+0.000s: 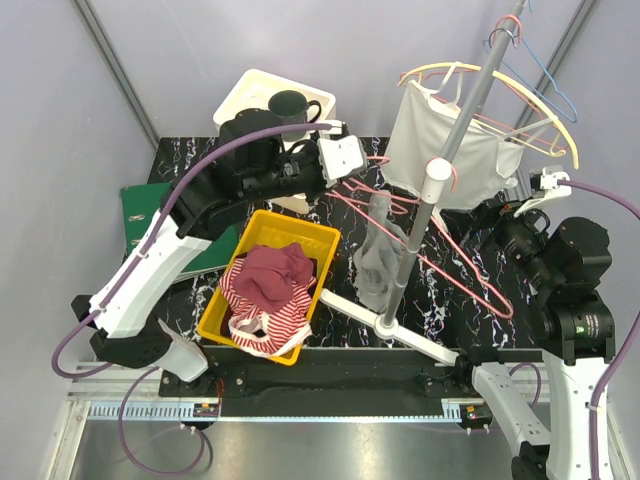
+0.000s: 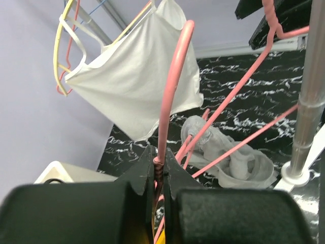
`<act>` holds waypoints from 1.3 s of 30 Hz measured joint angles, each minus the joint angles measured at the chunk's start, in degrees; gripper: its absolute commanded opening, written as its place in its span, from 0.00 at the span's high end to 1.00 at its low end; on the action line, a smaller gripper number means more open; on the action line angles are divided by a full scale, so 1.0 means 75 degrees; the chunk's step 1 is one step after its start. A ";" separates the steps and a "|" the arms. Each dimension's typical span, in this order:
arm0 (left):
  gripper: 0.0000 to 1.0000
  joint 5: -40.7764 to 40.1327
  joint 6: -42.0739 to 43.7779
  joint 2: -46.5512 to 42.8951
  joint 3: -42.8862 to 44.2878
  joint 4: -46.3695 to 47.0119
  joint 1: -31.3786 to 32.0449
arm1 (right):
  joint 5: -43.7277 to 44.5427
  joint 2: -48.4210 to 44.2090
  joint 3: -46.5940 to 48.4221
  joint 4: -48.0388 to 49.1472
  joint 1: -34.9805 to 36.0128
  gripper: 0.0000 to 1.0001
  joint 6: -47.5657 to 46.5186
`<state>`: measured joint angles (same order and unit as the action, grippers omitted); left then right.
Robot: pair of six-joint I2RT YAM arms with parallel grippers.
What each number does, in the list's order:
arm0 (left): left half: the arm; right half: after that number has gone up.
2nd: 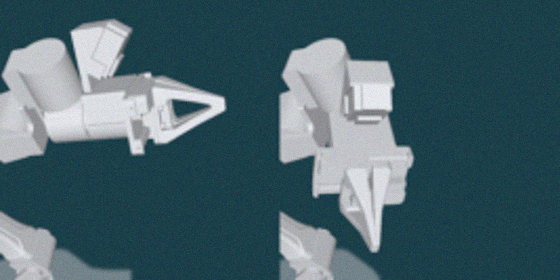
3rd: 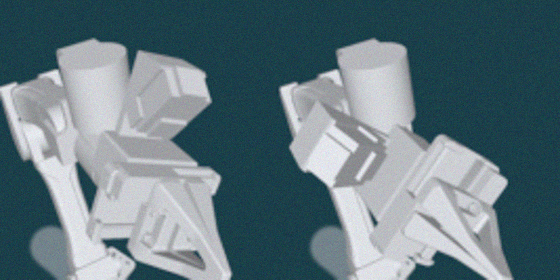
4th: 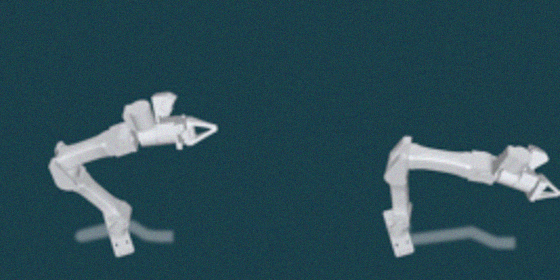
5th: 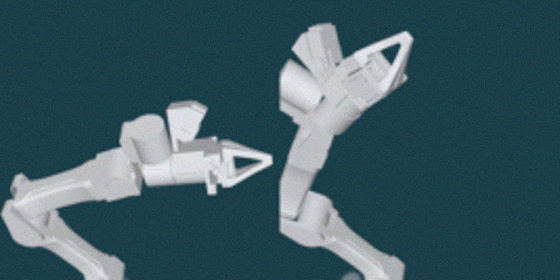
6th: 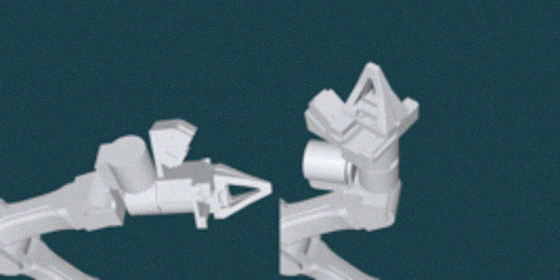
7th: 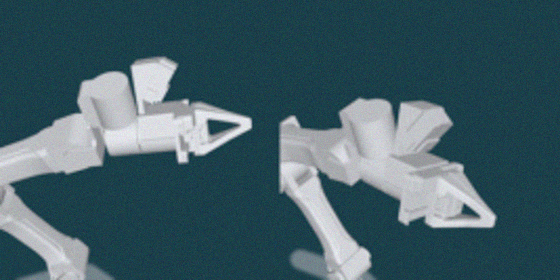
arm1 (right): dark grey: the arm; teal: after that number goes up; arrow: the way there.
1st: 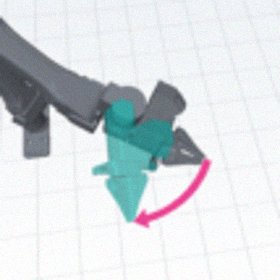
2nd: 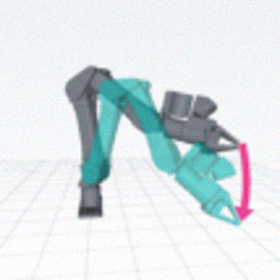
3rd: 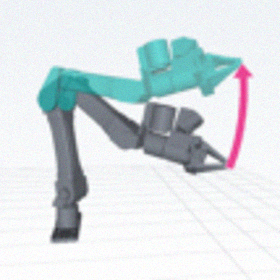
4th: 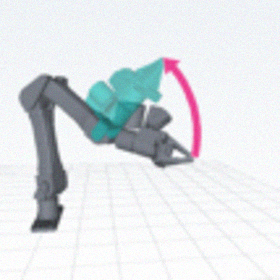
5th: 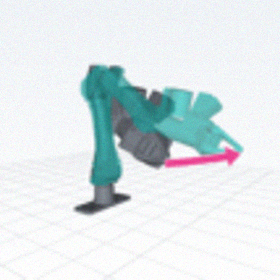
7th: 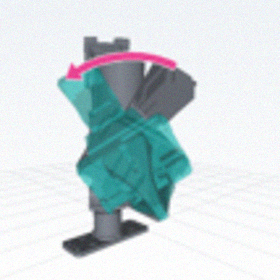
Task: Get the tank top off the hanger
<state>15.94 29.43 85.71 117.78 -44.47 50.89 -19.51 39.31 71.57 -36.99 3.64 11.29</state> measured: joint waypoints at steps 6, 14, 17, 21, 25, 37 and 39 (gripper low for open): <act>1.00 -0.0493 0.0551 0.0265 0.0370 -0.1160 0.0000 | 0.0076 0.0003 0.0000 -0.0195 0.0000 0.05 -0.0047; 1.00 -0.0463 -0.0510 0.1151 0.0475 -0.1227 -0.0434 | 0.0085 0.0000 0.0000 -0.0294 0.0000 0.04 -0.0085; 1.00 0.0501 -0.1696 0.1620 0.1256 -0.1387 -0.1239 | 0.0111 -0.0003 0.0003 -0.0385 0.0000 0.03 -0.0152; 1.00 0.0860 -0.2672 0.2451 0.3177 -0.1818 -0.1970 | 0.0227 -0.0006 0.0023 -0.0484 0.0000 0.02 -0.0283; 1.00 0.0653 -0.2911 0.2209 0.2882 -0.2369 -0.1920 | 0.0286 -0.0003 0.0029 -0.0536 0.0000 0.02 -0.0347; 1.00 -0.0440 -0.3115 0.1224 0.0804 -0.2384 -0.1839 | 0.0283 0.0041 0.0029 -0.0597 0.0000 0.02 -0.0396; 1.00 -0.0507 -0.3249 0.0935 0.0734 -0.2017 -0.1839 | 0.0326 0.0038 0.0029 -0.0597 0.0000 0.03 -0.0393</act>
<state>12.14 5.06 92.73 123.28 -59.59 37.10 -17.06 39.59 71.79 -41.47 3.64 8.34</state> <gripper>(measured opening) 0.048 0.980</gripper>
